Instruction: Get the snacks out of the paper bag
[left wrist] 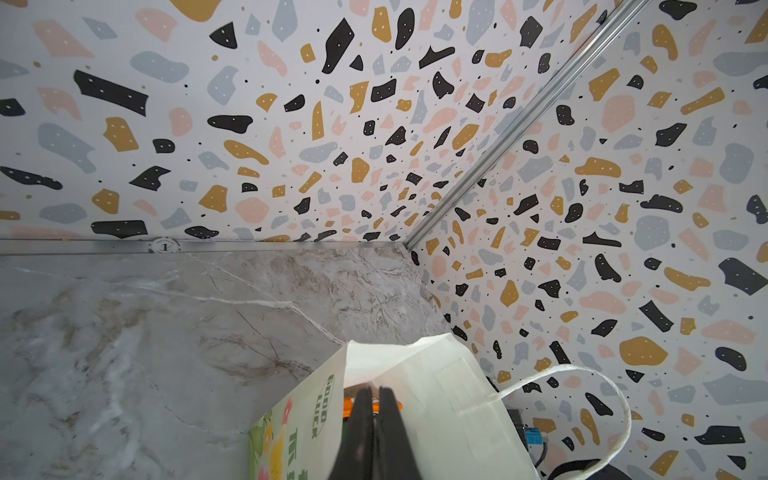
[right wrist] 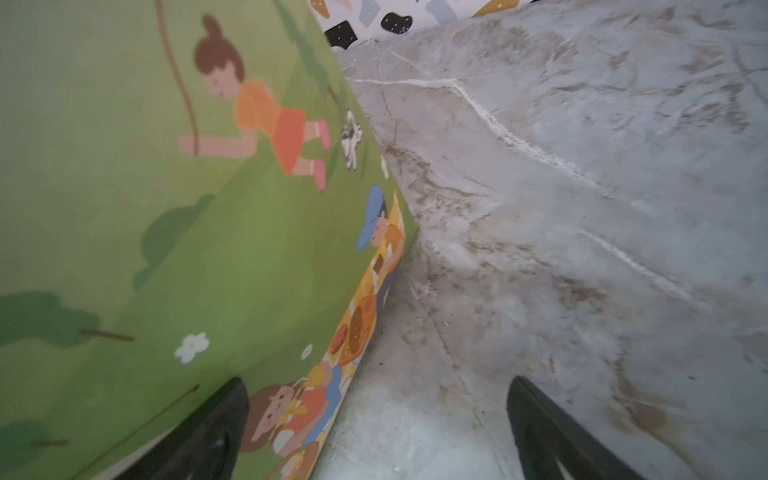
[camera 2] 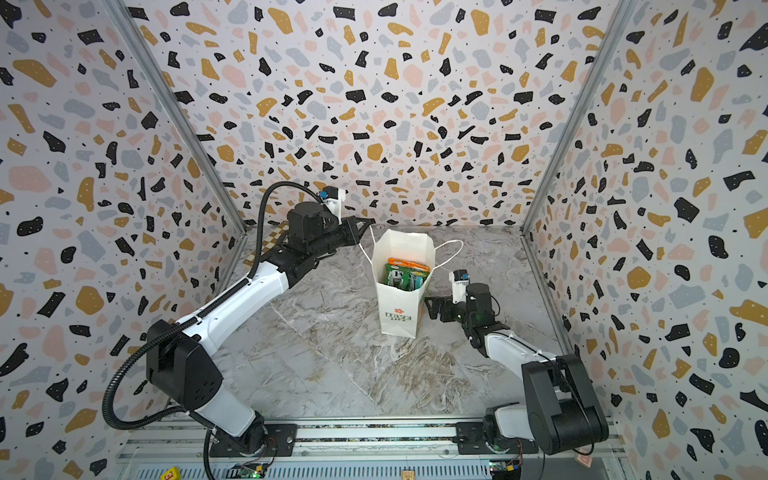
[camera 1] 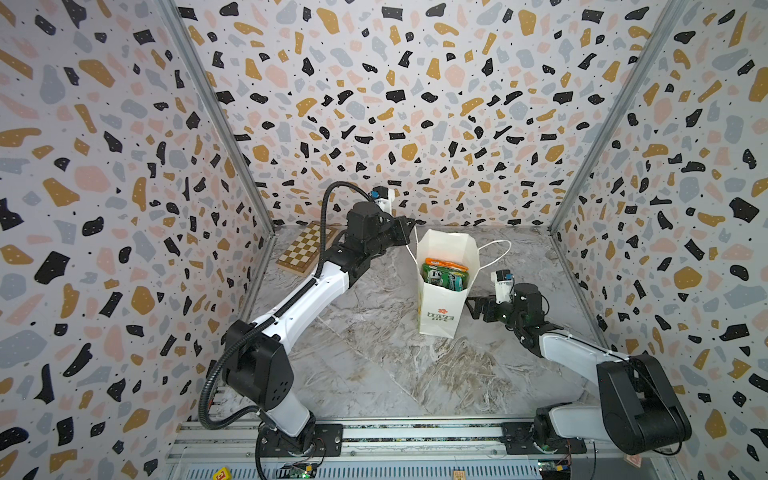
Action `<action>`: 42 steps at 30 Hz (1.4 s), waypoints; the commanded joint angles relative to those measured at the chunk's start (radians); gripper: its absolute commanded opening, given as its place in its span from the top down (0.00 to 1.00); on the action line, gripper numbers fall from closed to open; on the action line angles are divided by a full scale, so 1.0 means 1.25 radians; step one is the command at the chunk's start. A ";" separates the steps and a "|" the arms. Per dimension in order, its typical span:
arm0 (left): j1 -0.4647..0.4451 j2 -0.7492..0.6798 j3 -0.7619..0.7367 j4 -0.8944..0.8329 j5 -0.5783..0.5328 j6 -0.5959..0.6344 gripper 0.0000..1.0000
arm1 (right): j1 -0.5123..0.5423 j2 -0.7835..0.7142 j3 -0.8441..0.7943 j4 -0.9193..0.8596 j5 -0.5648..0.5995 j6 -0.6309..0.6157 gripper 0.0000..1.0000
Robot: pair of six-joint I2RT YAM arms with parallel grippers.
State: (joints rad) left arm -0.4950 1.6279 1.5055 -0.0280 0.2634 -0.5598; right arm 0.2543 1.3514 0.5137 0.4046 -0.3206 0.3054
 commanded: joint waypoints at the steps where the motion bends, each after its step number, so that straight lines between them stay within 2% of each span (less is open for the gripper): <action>1: 0.002 -0.001 0.066 -0.020 -0.016 0.077 1.00 | 0.037 0.018 0.021 0.039 -0.008 0.000 0.01; 13: 0.065 0.006 0.176 -0.115 0.079 0.162 1.00 | 0.179 0.142 0.103 0.140 -0.002 0.041 0.01; 24: 0.094 -0.015 0.253 -0.195 0.114 0.293 1.00 | 0.300 0.329 0.270 0.230 0.017 0.066 0.01; 29: 0.095 -0.021 0.283 -0.257 0.094 0.360 1.00 | 0.334 0.403 0.350 0.247 0.030 0.071 0.00; 37: 0.095 -0.022 0.314 -0.323 0.113 0.441 1.00 | 0.370 0.510 0.465 0.291 -0.008 0.081 0.00; 42: 0.096 -0.029 0.291 -0.353 0.135 0.449 1.00 | 0.386 0.529 0.478 0.283 -0.009 0.077 0.00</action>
State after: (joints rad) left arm -0.3672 1.6627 1.8332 -0.5495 0.3599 -0.0315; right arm 0.7216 2.0289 1.0855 0.7219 -0.3157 0.4000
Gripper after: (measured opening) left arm 0.047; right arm 0.996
